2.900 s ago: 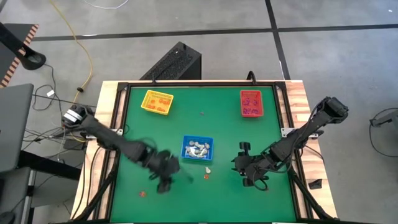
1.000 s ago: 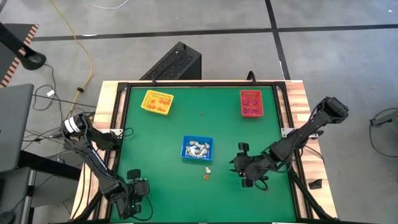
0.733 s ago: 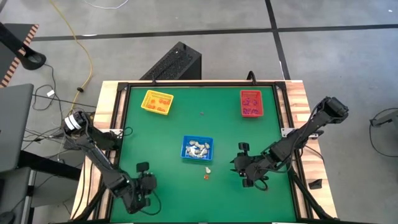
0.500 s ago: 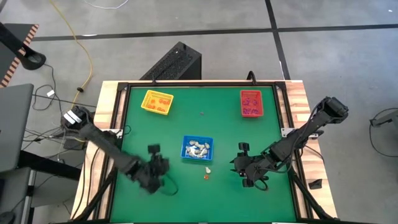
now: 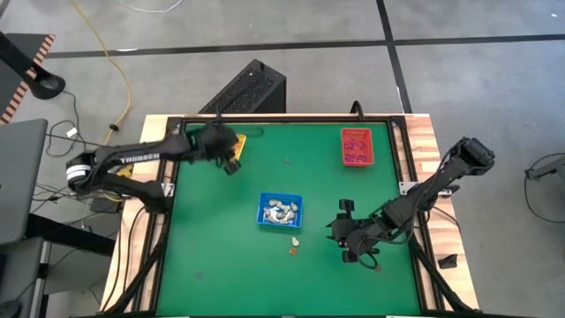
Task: Sort Halloween decoration
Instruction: Put the orange pumpkin toy into the yellow bin, then put the purple witch hat toy into the red bin
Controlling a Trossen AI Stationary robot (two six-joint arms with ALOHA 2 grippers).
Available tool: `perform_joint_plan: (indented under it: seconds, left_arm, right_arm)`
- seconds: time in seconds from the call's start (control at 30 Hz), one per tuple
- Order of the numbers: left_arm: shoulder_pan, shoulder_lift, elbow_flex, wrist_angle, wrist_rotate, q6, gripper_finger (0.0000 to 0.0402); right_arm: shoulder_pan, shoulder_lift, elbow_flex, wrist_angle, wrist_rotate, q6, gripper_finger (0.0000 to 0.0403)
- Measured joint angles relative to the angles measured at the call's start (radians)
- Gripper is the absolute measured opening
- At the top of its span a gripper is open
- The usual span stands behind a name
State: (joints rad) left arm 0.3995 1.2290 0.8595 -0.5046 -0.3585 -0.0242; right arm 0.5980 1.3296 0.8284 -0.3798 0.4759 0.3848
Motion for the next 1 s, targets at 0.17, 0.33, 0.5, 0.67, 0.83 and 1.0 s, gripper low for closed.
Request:
perform_joint_plan:
  seconds: [0.17,0.33,0.5,0.67,0.83,1.0]
  left_arm:
    - [0.227,0.053,-0.039,0.090,0.147,-0.013,0.0096]
    - [0.301,0.140,-0.047,0.116,0.197,-0.041,0.0099]
    - [0.303,0.187,-0.047,0.126,0.158,-0.040,0.0127]
    - [0.303,0.158,-0.047,0.144,0.173,-0.021,0.0172]
    - [0.300,0.075,-0.046,0.194,0.252,-0.026,0.0200]
    - [0.224,-0.012,-0.046,0.271,0.346,-0.071,0.0198]
  right_arm:
    - [-0.013,0.000,0.000,-0.028,-0.001,0.007,0.0173]
    - [-0.029,0.000,0.000,-0.041,-0.001,0.008,0.0173]
    - [-0.074,0.000,0.000,-0.059,-0.014,-0.015,0.0173]
    - [-0.301,0.001,0.025,-0.044,-0.207,-0.125,0.0173]
    - [-0.612,0.001,0.050,0.101,-0.312,-0.219,0.0173]
    - [-0.864,0.100,0.051,0.237,-0.468,-0.305,0.0173]
